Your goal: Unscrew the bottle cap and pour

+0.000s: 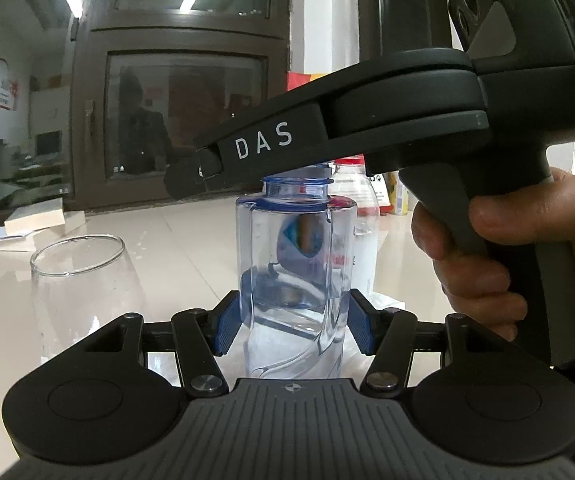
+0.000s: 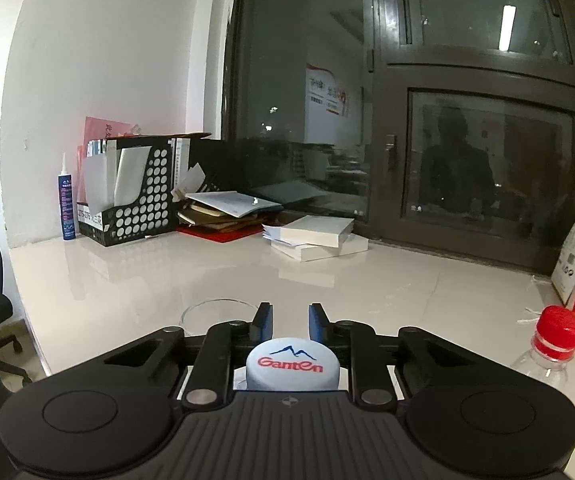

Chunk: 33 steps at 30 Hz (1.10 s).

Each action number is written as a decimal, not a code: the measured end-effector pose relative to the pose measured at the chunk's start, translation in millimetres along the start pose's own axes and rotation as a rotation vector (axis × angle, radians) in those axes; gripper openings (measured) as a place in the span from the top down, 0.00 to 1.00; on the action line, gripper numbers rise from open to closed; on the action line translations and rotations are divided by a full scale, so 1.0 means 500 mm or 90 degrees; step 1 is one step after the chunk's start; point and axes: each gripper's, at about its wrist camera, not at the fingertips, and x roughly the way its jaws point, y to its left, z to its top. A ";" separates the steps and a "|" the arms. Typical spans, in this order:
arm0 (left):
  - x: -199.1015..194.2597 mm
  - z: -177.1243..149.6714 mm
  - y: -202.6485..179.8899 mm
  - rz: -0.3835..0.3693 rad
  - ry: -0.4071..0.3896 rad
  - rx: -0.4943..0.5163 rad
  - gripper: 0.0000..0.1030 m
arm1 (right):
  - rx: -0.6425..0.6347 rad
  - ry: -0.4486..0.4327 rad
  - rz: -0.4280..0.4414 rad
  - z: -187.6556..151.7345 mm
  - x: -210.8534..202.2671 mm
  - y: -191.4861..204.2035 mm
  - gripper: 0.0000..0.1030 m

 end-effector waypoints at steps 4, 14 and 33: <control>0.000 0.002 0.003 -0.002 0.000 -0.003 0.43 | 0.003 0.003 -0.013 -0.002 0.005 0.005 0.78; 0.005 -0.002 0.011 -0.002 -0.002 -0.004 0.43 | 0.028 0.001 -0.009 -0.001 -0.001 -0.001 0.74; 0.006 -0.007 0.019 -0.004 0.001 -0.053 0.43 | 0.055 -0.015 -0.002 -0.011 -0.007 -0.004 0.73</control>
